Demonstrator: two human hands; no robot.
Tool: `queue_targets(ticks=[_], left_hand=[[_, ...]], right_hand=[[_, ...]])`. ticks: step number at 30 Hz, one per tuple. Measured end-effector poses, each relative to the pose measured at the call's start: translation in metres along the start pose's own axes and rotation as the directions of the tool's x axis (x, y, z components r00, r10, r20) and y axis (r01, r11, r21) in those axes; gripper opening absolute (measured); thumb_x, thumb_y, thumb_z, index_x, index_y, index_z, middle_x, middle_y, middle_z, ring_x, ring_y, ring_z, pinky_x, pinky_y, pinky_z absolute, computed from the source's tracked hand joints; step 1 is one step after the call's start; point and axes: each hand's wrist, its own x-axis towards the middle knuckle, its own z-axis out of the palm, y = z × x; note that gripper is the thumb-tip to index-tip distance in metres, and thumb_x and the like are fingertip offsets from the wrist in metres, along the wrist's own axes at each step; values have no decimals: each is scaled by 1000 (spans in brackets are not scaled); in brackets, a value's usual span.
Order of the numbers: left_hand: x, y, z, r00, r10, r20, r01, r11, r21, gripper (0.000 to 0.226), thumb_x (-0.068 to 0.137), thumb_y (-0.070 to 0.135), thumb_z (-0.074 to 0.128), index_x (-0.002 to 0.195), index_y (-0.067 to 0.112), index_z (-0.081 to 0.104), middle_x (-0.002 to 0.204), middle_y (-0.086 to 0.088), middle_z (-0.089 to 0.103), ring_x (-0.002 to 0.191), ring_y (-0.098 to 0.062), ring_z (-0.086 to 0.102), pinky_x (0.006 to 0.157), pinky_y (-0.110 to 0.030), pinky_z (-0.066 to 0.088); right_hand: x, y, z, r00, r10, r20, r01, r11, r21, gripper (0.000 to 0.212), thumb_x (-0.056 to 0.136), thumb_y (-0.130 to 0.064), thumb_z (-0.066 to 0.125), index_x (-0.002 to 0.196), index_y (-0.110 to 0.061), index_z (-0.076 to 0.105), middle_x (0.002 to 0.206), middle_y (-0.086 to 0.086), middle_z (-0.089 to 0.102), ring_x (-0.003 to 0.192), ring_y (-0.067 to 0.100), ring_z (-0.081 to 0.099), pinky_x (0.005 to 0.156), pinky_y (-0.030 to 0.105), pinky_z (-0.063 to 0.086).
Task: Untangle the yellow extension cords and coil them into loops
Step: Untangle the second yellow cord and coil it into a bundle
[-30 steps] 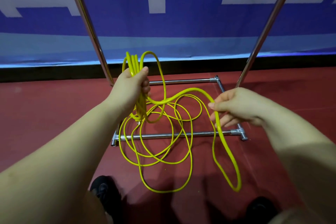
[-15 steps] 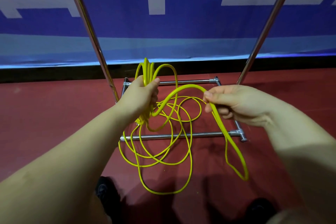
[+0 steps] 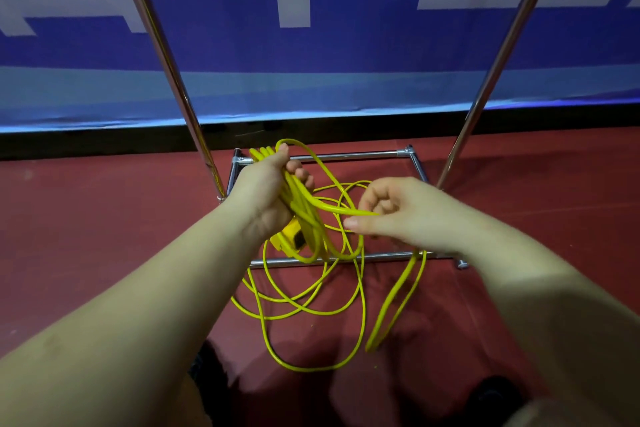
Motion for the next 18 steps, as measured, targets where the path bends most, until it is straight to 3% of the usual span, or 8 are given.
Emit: queue_targets(ticks=[2,4,6,7,10,13,16,18], left_hand=[[-5,-1,7,1000,-13,-26,11,998,-69,30,101,23,39,73,14,46,41,5,44,37,-7,49,54,-22,46],[-9,-2,11,998,-50,-23,46,988,-146,34,101,25,38,73,9,49,44,3,53,47,-8,61,62,-24,51],[-13,-2,14,996,-88,11,88,982,-165,35,102,26,36,79,5,53,56,-2,65,78,-16,69,79,-28,51],[-14,-3,15,996,-93,19,95,986,-141,33,102,27,34,83,7,52,68,-4,70,95,-20,67,86,-30,48],[-13,0,12,990,-127,55,129,991,-29,20,102,28,32,96,17,47,98,-5,72,116,-24,57,91,-35,42],[-8,5,2,956,-271,113,245,948,203,31,99,37,38,114,17,55,94,-2,72,101,-18,60,84,-31,47],[-6,8,-8,929,-360,81,255,786,564,48,92,54,38,86,14,63,83,-3,68,82,-16,63,80,-28,48],[-9,13,-12,940,-341,-20,227,579,783,66,85,69,34,76,10,61,66,-7,66,62,-18,63,65,-27,50]], right_hand=[[6,5,11,991,-35,-126,25,997,-73,35,65,-43,78,88,-24,59,81,-10,60,71,4,55,69,25,43],[12,6,22,988,-74,-134,64,995,-77,33,68,-45,76,92,-31,59,90,-16,63,85,-2,58,78,21,46],[14,4,29,991,-116,-73,107,987,-120,15,79,-38,69,76,-32,56,68,-18,60,65,-10,54,64,14,42],[14,4,30,990,-132,-43,125,983,-136,19,84,-33,65,70,-32,52,61,-16,57,56,-8,51,57,13,39],[12,-2,26,988,-157,6,156,980,-122,16,90,-26,59,74,-28,55,68,-10,62,55,0,52,57,18,41],[12,-1,14,984,-178,-22,170,966,-195,11,89,-29,58,82,-22,62,79,-4,70,67,12,62,69,30,50],[11,3,4,983,-181,-29,167,950,-263,11,88,-31,58,78,-26,59,79,-5,70,74,16,65,75,39,52],[10,5,2,984,-179,-14,168,946,-278,14,89,-29,58,75,-26,57,76,-7,69,72,17,65,74,39,51]])
